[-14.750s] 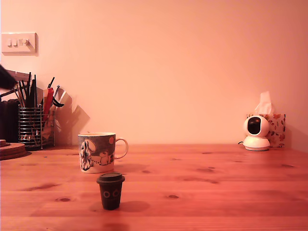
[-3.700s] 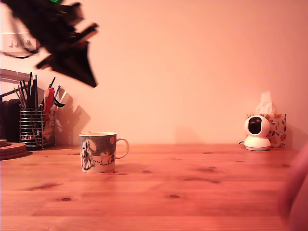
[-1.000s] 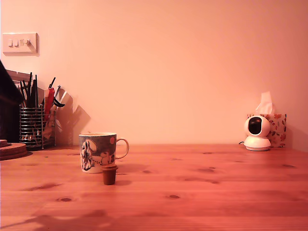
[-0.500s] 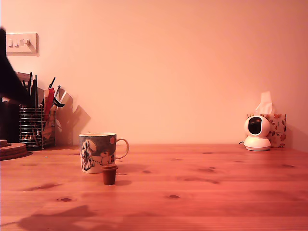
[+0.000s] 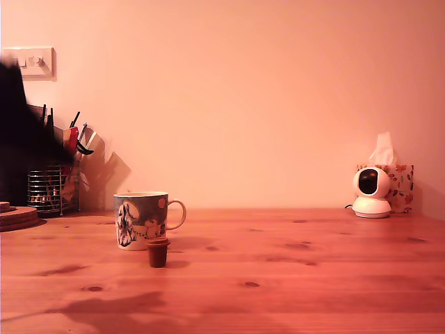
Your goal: Pick up the coffee capsules on the table and drop them inside the coffee cup
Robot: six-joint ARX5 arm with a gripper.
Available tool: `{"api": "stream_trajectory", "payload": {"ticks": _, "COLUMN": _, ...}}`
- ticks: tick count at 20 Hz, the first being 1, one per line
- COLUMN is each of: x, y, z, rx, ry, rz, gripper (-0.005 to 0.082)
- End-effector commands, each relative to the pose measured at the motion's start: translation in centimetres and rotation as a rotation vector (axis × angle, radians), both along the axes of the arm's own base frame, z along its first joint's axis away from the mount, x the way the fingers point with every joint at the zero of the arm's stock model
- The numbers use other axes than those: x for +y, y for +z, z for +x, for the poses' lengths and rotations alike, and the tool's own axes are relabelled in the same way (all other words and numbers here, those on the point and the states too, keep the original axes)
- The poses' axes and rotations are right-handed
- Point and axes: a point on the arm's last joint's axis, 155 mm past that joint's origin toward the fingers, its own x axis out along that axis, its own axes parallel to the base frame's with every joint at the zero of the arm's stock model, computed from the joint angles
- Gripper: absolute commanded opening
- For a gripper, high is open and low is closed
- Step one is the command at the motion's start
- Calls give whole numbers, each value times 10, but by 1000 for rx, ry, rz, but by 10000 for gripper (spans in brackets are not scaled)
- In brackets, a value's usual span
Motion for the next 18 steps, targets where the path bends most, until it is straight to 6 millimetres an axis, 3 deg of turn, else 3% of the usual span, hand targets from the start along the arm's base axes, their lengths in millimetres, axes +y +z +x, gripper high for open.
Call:
{"api": "stream_trajectory", "payload": {"ticks": 1, "x": 0, "y": -21, "z": -4, "rx": 31, "ry": -29, "rz": 41, "gripper": 640}}
{"api": "stream_trajectory", "payload": {"ticks": 8, "x": -9, "y": -53, "z": 14, "rx": 61, "ry": -52, "rz": 68, "gripper": 640}}
{"api": "stream_trajectory", "payload": {"ticks": 18, "x": -16, "y": -69, "z": 35, "rx": 15, "ry": -64, "rz": 71, "gripper": 640}}
